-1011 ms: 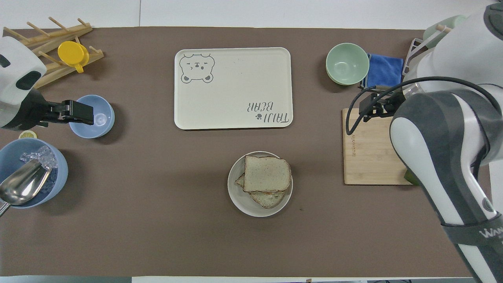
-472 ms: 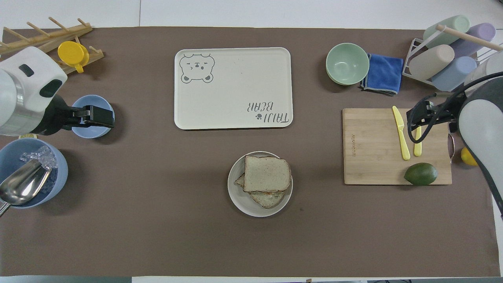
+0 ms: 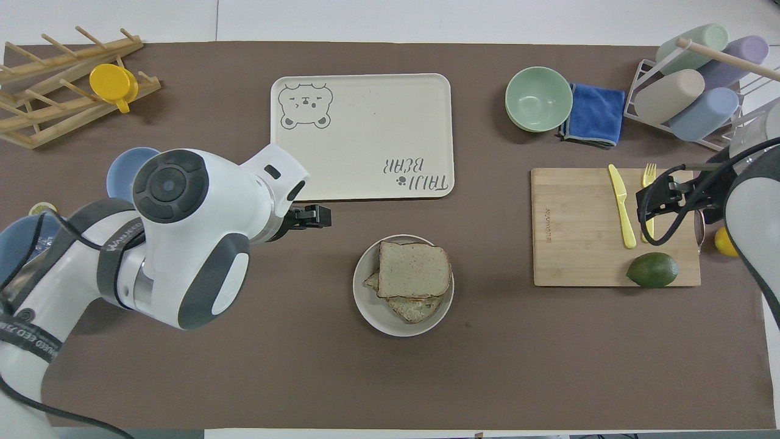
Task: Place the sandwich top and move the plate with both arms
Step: 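Grasp the rim of the white plate with the left gripper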
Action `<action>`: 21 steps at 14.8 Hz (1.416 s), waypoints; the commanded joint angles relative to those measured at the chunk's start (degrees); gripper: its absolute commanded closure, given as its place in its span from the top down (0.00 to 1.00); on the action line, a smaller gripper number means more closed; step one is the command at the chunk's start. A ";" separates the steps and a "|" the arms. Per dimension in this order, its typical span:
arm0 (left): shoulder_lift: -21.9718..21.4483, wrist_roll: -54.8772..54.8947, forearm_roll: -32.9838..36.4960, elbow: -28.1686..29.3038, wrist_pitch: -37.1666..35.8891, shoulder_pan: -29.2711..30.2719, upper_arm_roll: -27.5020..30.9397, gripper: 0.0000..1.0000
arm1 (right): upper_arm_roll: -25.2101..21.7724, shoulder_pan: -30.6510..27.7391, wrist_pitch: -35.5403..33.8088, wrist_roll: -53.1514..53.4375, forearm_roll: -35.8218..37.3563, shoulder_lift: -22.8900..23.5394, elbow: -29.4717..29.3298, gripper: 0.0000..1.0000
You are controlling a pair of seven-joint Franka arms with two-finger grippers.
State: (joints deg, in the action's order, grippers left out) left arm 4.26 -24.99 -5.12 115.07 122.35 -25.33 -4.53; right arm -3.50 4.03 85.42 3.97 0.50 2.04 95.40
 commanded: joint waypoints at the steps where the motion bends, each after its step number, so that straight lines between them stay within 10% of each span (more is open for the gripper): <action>1: 0.14 -0.68 -1.63 7.77 9.52 -2.43 0.75 1.00 | -0.02 -2.96 1.32 -0.62 -1.21 -1.69 0.85 1.00; 12: 1.11 -0.94 -6.48 16.41 18.53 -9.73 0.75 0.99 | -2.83 -3.50 1.15 -0.36 -1.03 -2.74 0.23 1.00; 21: 0.40 -0.94 -9.64 17.83 18.53 -11.23 0.75 0.71 | -2.66 -3.15 1.15 -0.36 -1.12 -2.74 0.32 1.00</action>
State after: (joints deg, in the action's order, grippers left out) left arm 6.46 -25.46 -13.54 130.99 140.03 -34.68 -4.53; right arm -6.28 1.16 85.90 3.90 0.50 0.31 94.86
